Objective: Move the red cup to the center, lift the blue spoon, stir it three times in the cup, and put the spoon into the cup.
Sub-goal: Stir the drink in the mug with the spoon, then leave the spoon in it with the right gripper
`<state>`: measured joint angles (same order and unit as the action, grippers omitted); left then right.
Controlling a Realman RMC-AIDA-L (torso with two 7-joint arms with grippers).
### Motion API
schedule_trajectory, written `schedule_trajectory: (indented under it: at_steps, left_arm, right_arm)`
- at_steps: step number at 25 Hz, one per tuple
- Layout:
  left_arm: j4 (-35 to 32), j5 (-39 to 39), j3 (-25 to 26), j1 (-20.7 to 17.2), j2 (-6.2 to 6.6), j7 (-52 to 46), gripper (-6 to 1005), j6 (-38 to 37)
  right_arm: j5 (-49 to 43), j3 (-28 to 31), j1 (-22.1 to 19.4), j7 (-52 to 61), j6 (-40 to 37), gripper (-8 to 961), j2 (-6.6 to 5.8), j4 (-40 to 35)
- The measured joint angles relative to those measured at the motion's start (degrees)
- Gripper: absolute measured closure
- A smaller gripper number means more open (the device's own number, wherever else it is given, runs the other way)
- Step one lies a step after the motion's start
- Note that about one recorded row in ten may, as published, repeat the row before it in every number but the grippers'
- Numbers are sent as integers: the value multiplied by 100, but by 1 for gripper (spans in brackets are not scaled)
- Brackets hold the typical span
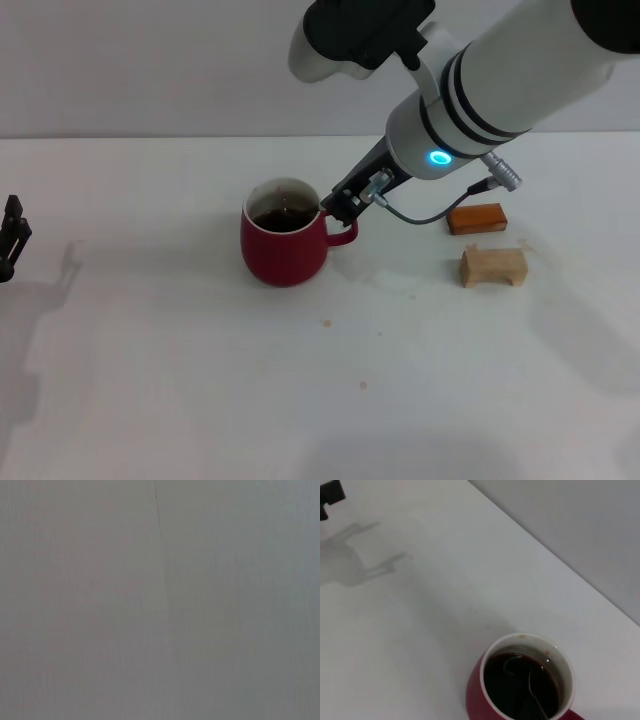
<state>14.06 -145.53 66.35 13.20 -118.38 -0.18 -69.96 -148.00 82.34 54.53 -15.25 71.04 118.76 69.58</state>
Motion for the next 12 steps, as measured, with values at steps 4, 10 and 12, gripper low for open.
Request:
schedule_trajectory:
  at_steps: [4,10,12]
  left_arm:
    - [0,-2,0,3,0,1,145,0]
    - [0,-1,0,5,0,1,145,0]
    - [0,0,0,12,0,1,145,0]
  right_arm:
    - [36,-61,-7,7,3,824,22,40]
    - [67,-262,82,89,-128,821,42,36]
    - [91,-274,94,90,-145,820,42,21]
